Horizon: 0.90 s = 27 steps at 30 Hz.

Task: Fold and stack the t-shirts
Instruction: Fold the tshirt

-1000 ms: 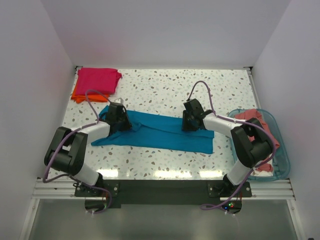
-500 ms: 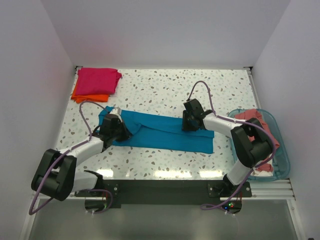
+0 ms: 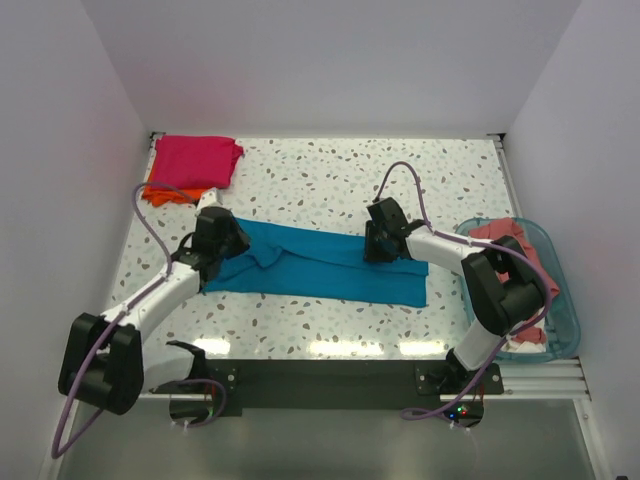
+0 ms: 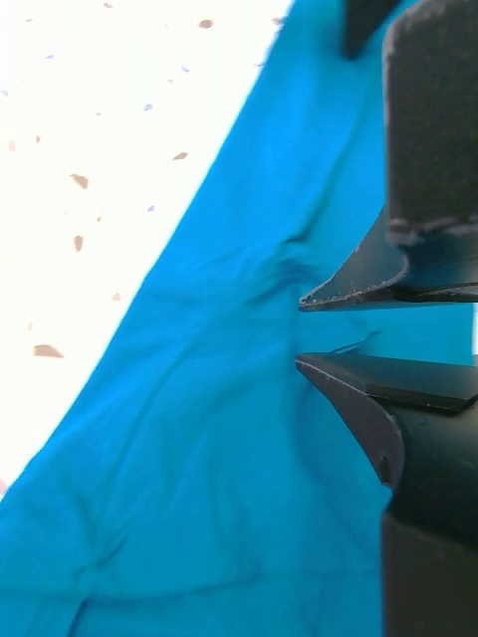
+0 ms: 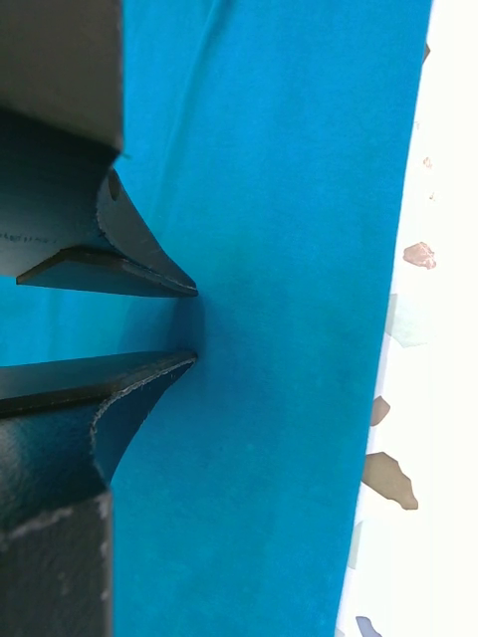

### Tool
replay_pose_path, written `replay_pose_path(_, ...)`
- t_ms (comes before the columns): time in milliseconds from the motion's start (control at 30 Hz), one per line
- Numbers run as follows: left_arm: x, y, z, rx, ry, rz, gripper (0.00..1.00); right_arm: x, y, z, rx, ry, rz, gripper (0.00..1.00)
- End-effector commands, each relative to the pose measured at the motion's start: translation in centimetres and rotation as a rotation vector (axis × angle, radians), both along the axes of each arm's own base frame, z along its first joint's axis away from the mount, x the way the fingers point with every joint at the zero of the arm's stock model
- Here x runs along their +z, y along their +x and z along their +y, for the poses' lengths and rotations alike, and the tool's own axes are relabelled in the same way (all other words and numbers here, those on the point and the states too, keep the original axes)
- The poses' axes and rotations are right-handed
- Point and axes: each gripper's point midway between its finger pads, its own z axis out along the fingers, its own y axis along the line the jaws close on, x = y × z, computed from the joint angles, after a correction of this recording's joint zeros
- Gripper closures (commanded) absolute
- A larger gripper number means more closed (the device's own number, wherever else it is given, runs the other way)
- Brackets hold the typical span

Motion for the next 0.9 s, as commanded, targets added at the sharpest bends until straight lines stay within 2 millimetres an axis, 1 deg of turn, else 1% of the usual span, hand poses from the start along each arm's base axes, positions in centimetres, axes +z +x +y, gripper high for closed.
replay_pose_path(0,-0.7,2.6,2.3,0.116,0.066,0.041,0.74,1.3,0.7,0.8,0.023,0.022,-0.042,0.68)
replay_pose_path(67,-1.5,3.3,2.1,0.108,0.075,0.065,0.78,1.4,0.7,0.7,0.023,0.018,-0.045,0.67)
replay_pose_path(100,-2.7,3.4,2.0,0.096,0.085,0.099,0.82,1.5,0.7,0.7,0.025,0.017,-0.046,0.68)
replay_pose_path(200,-3.8,3.7,0.9,0.047,0.066,0.132,0.88,1.7,0.7,0.6,0.026,0.018,-0.052,0.68)
replay_pose_path(233,-4.7,3.4,0.6,0.035,0.059,0.154,0.91,1.6,0.6,0.6,0.026,0.017,-0.051,0.67)
replay_pose_path(267,-4.9,3.3,0.1,0.012,0.036,0.154,0.92,1.6,0.6,0.7,0.026,0.021,-0.051,0.67)
replay_pose_path(300,-5.4,2.7,0.0,0.004,0.03,0.165,0.94,1.6,0.6,0.7,0.028,0.021,-0.051,0.67)
replay_pose_path(400,-5.3,1.7,-0.8,-0.031,-0.002,0.158,0.96,1.6,0.5,0.6,0.027,0.019,-0.053,0.67)
replay_pose_path(433,-5.5,0.9,-0.8,-0.04,-0.012,0.159,0.96,1.6,0.5,0.6,0.027,0.019,-0.052,0.67)
replay_pose_path(500,-5.5,-0.1,-1.2,-0.066,-0.033,0.163,0.96,1.5,0.5,0.7,0.026,0.024,-0.049,0.67)
replay_pose_path(533,-5.6,-0.7,-1.0,-0.071,-0.033,0.162,0.97,1.5,0.5,0.7,0.028,0.023,-0.049,0.67)
replay_pose_path(567,-5.1,-0.7,-2.0,-0.111,-0.071,0.138,0.97,1.4,0.5,0.8,0.028,0.028,-0.047,0.67)
replay_pose_path(667,-5.2,-2.0,-2.4,-0.161,-0.084,0.145,0.98,1.3,0.5,0.8,0.029,0.026,-0.045,0.67)
replay_pose_path(767,-5.3,-2.8,-2.4,-0.173,-0.086,0.147,0.98,1.3,0.5,0.7,0.028,0.024,-0.045,0.67)
replay_pose_path(833,-4.7,-2.7,-2.3,-0.172,-0.086,0.123,0.98,1.2,0.5,0.7,0.031,0.021,-0.043,0.67)
replay_pose_path(867,-4.9,-3.3,-2.0,-0.166,-0.075,0.15,0.97,1.3,0.5,0.7,0.032,0.021,-0.045,0.67)
